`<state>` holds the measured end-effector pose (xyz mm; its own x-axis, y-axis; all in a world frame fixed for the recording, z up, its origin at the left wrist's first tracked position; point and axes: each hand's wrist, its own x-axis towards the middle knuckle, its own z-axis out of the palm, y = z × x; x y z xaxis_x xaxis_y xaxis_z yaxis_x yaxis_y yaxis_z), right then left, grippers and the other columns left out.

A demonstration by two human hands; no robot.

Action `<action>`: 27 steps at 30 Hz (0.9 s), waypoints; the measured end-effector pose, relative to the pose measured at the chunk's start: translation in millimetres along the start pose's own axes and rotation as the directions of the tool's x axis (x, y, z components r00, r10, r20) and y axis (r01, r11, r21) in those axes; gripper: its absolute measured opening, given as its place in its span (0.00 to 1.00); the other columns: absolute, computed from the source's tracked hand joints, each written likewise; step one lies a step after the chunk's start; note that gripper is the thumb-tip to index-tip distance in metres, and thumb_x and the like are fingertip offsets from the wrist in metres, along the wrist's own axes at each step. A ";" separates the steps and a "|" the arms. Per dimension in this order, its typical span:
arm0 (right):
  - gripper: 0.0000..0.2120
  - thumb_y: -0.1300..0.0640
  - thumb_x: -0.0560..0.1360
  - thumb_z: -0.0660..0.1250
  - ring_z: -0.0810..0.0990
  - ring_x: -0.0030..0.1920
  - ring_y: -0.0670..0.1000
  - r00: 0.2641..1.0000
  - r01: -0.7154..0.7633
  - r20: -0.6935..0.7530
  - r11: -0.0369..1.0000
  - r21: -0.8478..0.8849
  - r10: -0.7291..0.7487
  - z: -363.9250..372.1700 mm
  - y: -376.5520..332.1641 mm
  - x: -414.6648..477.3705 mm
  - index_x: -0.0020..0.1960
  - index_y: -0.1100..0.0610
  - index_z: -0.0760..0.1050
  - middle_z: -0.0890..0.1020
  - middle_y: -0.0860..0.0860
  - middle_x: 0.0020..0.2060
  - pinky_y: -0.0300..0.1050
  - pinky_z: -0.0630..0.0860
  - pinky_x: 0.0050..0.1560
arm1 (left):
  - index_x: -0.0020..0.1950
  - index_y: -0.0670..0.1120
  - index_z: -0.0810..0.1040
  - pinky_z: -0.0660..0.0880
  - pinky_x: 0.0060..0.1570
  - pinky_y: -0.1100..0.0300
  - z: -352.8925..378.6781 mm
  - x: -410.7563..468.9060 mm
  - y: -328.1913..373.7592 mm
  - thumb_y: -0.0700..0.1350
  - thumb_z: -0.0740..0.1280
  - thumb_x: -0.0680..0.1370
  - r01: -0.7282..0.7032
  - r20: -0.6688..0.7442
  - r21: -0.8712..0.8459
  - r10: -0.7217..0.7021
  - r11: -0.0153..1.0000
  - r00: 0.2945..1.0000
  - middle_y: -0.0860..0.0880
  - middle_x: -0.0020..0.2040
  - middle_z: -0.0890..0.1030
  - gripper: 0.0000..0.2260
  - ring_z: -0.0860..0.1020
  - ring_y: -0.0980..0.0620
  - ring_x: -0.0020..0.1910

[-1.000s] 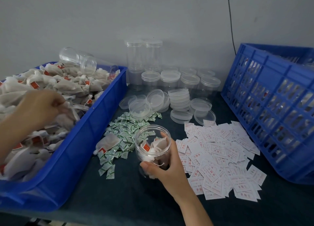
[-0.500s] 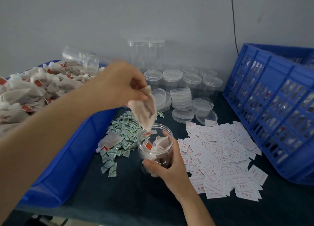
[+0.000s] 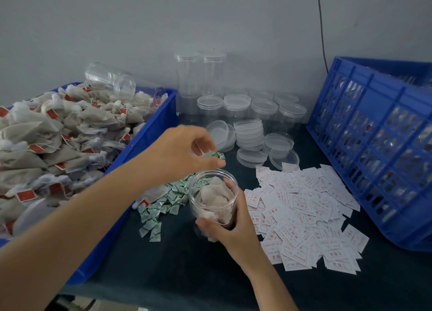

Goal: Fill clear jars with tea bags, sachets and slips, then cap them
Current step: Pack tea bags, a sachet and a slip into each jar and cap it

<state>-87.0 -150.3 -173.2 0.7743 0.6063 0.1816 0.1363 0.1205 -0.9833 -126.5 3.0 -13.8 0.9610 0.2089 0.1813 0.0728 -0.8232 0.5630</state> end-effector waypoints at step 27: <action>0.07 0.51 0.80 0.64 0.74 0.57 0.45 0.998 0.058 0.048 0.274 -0.960 -0.045 -20.2 -1.8 71.1 0.56 0.48 0.77 0.74 0.41 0.48 0.40 0.56 0.63 | 0.65 0.42 0.78 0.73 0.60 0.60 83.4 -60.9 -23.9 0.63 0.61 0.70 -0.094 -0.354 -0.047 0.071 0.994 0.933 0.50 0.60 0.78 0.32 0.74 0.54 0.62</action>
<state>-19.7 -123.4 -158.7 0.7371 0.6370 0.2259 0.6756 -0.6862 -0.2695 -164.5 -34.1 -105.6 0.8072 0.3229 0.4942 -0.0302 -0.8134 0.5809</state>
